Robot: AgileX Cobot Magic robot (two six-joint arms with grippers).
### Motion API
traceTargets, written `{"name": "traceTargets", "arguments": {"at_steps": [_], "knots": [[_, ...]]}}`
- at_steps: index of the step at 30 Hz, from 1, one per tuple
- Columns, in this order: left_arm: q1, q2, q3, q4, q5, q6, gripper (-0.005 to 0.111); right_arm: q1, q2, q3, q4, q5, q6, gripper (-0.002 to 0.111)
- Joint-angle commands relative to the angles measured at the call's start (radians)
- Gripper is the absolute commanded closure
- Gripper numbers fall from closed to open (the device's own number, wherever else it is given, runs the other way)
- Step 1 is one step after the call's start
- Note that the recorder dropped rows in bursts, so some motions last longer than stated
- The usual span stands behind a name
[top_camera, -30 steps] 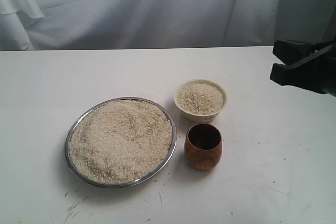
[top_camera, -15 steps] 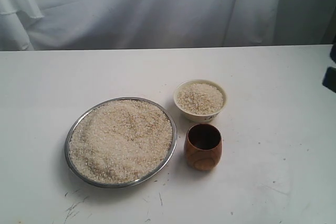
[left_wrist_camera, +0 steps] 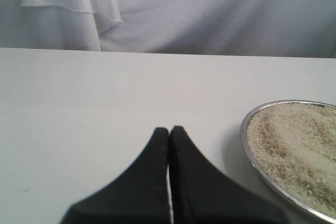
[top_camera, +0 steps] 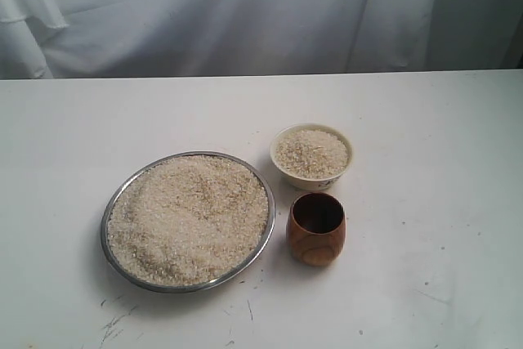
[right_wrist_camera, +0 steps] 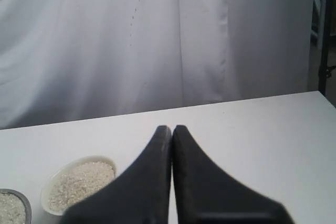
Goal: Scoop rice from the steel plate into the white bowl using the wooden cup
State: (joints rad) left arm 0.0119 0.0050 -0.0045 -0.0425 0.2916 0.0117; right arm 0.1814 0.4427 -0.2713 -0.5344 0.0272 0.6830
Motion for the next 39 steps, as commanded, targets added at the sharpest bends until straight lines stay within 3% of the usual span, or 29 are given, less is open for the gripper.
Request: {"name": "traceTargets", "arguments": {"at_steps": [1,11,17,26,32,39], "knots": [[-0.002,-0.005,0.005,-0.001,-0.006,-0.003,0.107,-0.007,-0.096,0.059,0.002,0.033,0.005,0.108],[-0.002,-0.005,0.005,-0.001,-0.006,-0.003,0.107,-0.007,-0.137,0.082,0.010,0.063,0.007,0.108],[-0.002,-0.005,0.005,-0.001,-0.006,-0.003,0.107,-0.007,-0.243,0.197,0.497,0.057,-0.460,0.108],[-0.002,-0.005,0.005,-0.001,-0.006,-0.003,0.107,-0.007,-0.347,0.271,0.491,0.065,-0.473,0.108],[-0.002,-0.005,0.005,-0.001,-0.006,-0.003,0.107,-0.058,-0.359,0.271,0.473,0.072,-0.475,0.108],[-0.002,-0.005,0.005,-0.001,-0.006,-0.003,0.107,-0.065,-0.443,0.271,0.465,0.197,-0.478,0.108]]}}
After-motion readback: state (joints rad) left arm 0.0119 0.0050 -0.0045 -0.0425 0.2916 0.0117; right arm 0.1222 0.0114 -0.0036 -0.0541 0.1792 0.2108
